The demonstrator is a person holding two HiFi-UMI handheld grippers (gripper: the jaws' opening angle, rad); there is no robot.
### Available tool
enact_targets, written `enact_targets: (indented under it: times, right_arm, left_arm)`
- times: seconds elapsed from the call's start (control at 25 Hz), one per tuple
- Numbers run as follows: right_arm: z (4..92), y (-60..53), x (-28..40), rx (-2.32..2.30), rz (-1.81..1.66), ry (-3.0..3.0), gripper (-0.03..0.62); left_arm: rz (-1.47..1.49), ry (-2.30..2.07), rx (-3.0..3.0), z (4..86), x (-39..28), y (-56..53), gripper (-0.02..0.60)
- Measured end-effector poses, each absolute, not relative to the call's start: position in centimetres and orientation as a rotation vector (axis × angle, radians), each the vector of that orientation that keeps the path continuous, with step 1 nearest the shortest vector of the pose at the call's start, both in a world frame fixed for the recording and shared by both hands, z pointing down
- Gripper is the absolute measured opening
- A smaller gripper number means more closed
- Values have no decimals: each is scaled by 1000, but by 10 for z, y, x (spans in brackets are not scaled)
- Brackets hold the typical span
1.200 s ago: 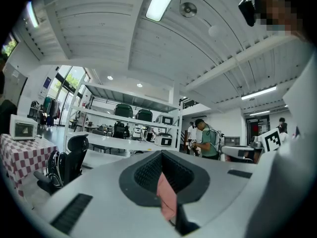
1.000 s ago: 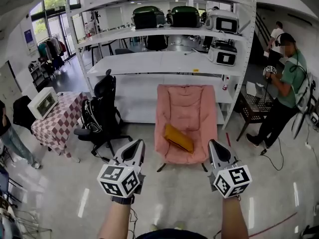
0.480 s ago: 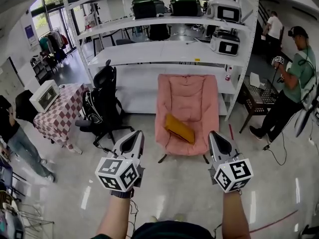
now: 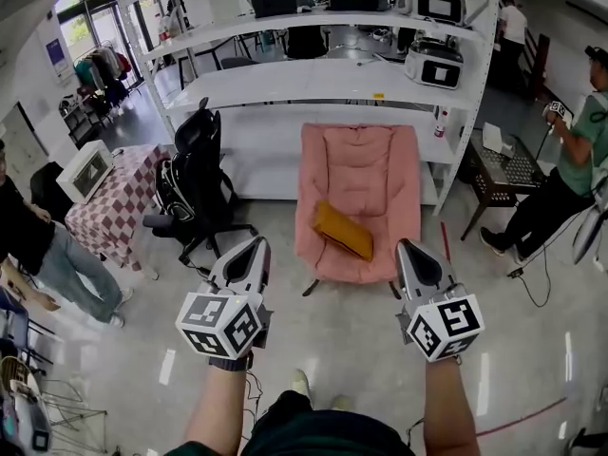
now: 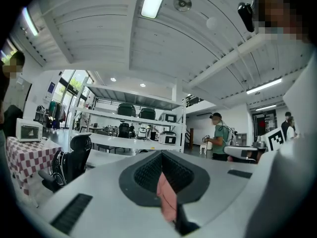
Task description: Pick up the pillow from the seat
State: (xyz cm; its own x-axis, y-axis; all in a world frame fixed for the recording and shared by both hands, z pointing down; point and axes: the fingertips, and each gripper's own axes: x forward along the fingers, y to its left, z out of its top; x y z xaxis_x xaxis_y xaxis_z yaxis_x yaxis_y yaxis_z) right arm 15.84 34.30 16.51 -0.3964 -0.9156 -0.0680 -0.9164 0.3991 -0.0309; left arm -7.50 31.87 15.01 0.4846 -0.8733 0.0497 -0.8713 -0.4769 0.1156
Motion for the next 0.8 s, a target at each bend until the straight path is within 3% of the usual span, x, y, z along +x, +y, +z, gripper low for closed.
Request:
enact_targets:
  times: [0.8]
  right_arm:
    - [216, 188, 109, -1810, -32, 2627, 5]
  left_arm:
    - [8, -1437, 2592, 198, -105, 146, 6]
